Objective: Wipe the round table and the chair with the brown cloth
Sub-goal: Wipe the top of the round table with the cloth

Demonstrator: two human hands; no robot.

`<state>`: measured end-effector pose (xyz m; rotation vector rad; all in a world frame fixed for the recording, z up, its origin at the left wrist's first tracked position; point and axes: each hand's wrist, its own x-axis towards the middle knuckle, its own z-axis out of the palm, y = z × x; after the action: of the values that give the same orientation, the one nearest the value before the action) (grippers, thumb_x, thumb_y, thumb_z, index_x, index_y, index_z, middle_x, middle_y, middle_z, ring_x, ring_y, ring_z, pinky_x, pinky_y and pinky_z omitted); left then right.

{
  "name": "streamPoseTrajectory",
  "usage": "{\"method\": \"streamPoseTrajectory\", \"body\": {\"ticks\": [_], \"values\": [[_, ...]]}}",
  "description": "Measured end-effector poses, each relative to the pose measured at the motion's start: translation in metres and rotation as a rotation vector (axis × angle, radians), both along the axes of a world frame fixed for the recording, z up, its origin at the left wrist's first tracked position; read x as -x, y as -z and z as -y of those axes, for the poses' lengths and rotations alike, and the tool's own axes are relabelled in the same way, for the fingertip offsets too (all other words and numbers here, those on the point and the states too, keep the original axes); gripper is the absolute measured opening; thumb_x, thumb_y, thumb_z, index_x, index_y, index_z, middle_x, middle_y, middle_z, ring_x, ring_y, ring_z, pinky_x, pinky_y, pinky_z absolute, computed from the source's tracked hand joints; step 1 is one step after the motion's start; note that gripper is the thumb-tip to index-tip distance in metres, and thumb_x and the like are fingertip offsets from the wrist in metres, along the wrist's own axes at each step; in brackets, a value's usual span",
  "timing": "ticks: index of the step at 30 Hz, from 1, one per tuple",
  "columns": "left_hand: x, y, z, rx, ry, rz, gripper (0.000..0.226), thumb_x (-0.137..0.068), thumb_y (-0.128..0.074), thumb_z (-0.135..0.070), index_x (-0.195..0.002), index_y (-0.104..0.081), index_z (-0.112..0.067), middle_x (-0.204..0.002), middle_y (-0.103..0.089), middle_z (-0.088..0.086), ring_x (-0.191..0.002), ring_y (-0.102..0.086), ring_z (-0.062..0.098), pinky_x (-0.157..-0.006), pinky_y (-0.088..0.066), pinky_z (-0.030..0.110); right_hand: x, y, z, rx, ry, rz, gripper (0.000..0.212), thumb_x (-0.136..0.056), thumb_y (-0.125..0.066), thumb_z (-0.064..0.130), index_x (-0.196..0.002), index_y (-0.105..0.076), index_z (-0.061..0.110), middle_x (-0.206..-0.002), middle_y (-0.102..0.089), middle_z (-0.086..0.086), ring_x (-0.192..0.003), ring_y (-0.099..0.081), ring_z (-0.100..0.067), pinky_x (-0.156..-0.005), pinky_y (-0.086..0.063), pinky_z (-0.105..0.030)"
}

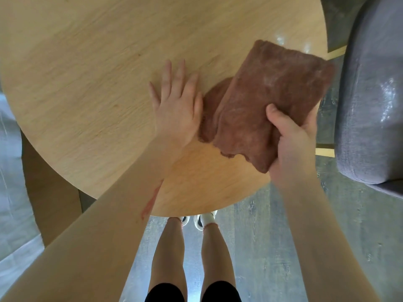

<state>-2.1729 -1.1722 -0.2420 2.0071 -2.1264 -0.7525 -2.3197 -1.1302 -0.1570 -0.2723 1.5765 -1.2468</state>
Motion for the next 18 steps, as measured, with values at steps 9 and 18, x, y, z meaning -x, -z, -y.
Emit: {"method": "streamPoseTrajectory", "body": {"ticks": [9, 18], "values": [[0.002, 0.030, -0.006, 0.041, 0.143, 0.280, 0.058, -0.093, -0.006, -0.041, -0.147, -0.008, -0.021, -0.157, -0.014, 0.002, -0.145, -0.006, 0.021, -0.106, 0.012, 0.058, -0.003, 0.007, 0.023, 0.568, -0.281, -1.108, 0.046, -0.073, -0.043, 0.002, -0.114, -0.048, 0.021, -0.106, -0.070, 0.001, -0.099, -0.064, -0.015, -0.085, -0.049, -0.027], [0.002, 0.027, -0.006, 0.047, 0.182, 0.313, 0.065, -0.086, -0.017, -0.039, -0.144, -0.022, -0.010, -0.152, -0.029, 0.010, -0.143, -0.016, 0.027, -0.108, -0.001, 0.066, 0.016, 0.073, -0.005, 0.127, -1.289, -1.348, 0.071, -0.074, -0.051, -0.008, -0.136, -0.042, 0.026, -0.152, -0.030, 0.000, -0.141, -0.015, -0.040, -0.114, -0.011, -0.054]]}}
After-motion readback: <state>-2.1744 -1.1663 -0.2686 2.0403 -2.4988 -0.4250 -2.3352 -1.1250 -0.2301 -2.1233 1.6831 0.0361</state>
